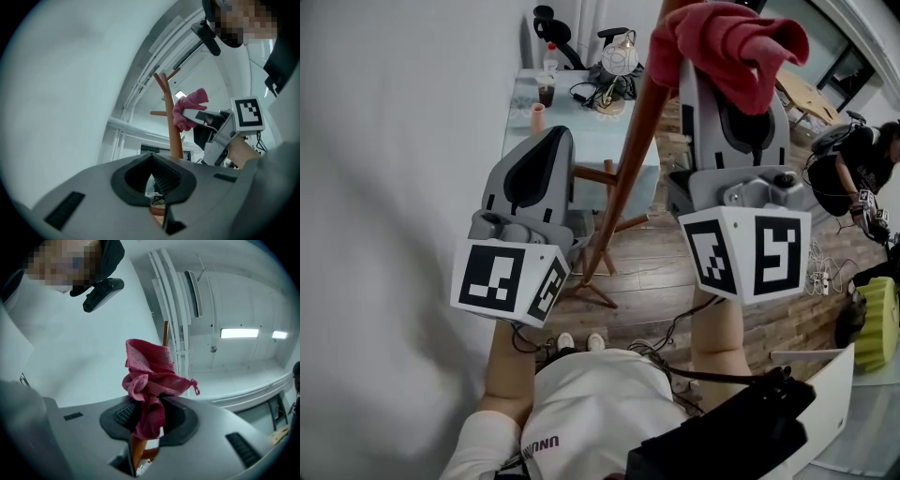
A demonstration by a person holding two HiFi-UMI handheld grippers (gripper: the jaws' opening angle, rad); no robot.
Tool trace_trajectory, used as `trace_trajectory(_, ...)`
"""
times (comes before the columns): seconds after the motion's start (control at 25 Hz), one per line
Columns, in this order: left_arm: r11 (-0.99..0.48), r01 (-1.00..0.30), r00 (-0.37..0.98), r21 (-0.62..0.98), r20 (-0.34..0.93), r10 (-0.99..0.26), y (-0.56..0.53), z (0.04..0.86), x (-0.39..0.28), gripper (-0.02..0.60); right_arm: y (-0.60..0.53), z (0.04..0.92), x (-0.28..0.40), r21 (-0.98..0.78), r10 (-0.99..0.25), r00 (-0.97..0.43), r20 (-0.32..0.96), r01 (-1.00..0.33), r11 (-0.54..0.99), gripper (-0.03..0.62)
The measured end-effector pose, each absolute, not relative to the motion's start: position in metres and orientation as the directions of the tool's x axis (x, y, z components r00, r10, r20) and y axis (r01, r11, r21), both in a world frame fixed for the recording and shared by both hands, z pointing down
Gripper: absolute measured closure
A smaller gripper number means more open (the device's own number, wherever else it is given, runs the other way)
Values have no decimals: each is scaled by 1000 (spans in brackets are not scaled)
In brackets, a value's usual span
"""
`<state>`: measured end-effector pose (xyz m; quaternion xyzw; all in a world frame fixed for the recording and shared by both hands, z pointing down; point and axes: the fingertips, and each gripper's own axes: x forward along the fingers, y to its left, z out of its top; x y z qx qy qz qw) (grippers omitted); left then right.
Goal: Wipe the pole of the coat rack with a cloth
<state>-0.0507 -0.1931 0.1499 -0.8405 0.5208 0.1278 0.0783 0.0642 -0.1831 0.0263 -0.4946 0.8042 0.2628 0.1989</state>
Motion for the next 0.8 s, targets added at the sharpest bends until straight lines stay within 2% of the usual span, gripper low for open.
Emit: trace_trajectory(0.8,-474,-880,456,20,-242,-856,-191,176,-51,568,-182,56,64,196,-727,-415,-547,-908,371,484)
